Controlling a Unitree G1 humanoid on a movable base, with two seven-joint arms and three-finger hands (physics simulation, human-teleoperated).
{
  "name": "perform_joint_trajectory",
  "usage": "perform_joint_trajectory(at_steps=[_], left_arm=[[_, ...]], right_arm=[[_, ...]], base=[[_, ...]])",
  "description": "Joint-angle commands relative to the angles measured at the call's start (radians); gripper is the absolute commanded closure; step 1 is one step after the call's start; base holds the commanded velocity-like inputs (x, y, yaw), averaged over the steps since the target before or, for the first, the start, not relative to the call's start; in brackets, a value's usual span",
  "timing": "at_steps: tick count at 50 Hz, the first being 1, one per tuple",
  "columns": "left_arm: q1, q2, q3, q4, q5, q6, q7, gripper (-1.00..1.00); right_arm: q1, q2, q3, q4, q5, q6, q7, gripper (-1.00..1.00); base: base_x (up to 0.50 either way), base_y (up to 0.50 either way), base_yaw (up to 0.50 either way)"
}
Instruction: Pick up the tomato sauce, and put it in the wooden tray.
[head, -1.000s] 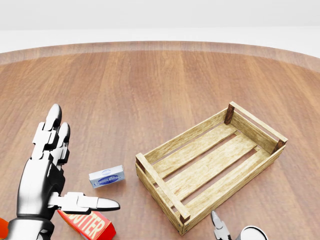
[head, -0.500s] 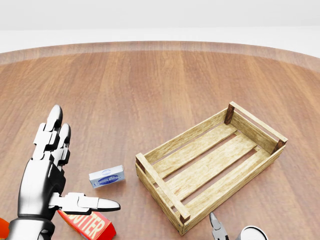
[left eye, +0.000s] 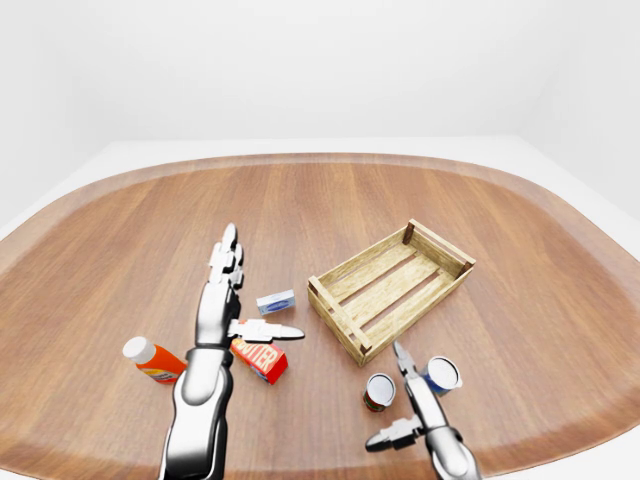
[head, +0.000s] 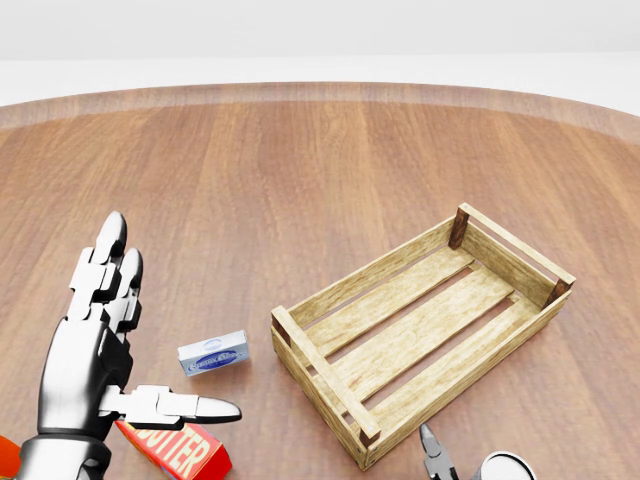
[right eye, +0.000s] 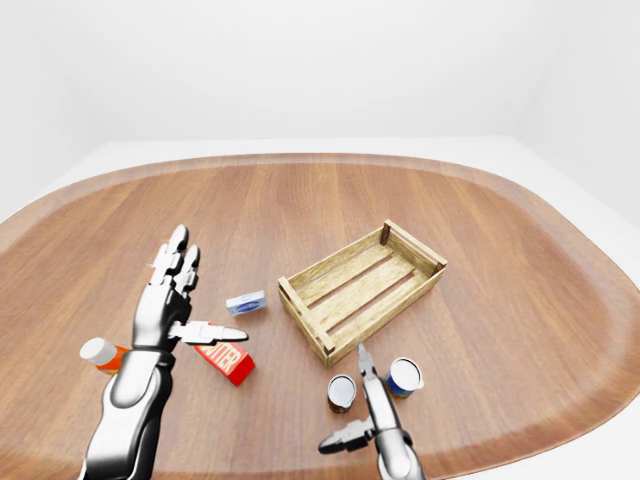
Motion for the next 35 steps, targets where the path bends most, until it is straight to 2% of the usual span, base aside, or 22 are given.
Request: perform_joint_trajectory(at_steps=[1,35], left_arm=[[0.002,0.0,-0.001,0.003,0.0,0.0,0.0,-1.0],[0.001,0.001,0.001,0.008,-0.002,0.0,-0.002,-1.0]], right_arm=[[0.004,0.002,0.004,-0.003,-0.011,0.0,-0.003,-1.0],[-0.039,0.006,0.013,0.06,-0.026,0.0,-0.024,-1.0]], base=[[0.0,0.0,0.0],[0.0,0.0,0.0]])
